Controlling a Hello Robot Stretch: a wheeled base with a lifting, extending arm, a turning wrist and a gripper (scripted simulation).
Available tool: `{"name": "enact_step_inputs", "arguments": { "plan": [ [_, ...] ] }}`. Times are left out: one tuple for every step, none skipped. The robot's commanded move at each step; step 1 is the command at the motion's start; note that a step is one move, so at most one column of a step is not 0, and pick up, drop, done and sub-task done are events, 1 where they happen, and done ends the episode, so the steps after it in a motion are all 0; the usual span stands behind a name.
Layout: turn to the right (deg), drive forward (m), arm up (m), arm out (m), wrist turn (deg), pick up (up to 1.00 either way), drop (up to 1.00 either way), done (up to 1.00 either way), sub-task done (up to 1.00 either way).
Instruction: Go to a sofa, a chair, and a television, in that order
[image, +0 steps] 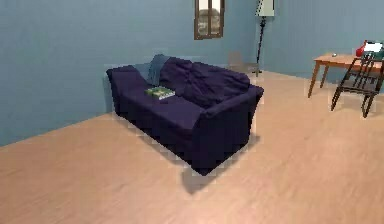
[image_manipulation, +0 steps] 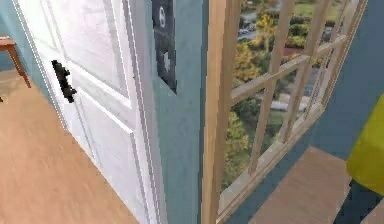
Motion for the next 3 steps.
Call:
{"name": "enact_step_inputs", "arguments": {
  "plan": [
    [-21.0,0.0,0.0,0.0,0.0,0.0,0.0,0.0,0.0],
    [-3.0,0.0,0.0,0.0,0.0,0.0,0.0,0.0,0.0],
    [0.0,0.25,0.0,0.0,0.0,0.0,0.0,0.0,0.0]
  ]
}}
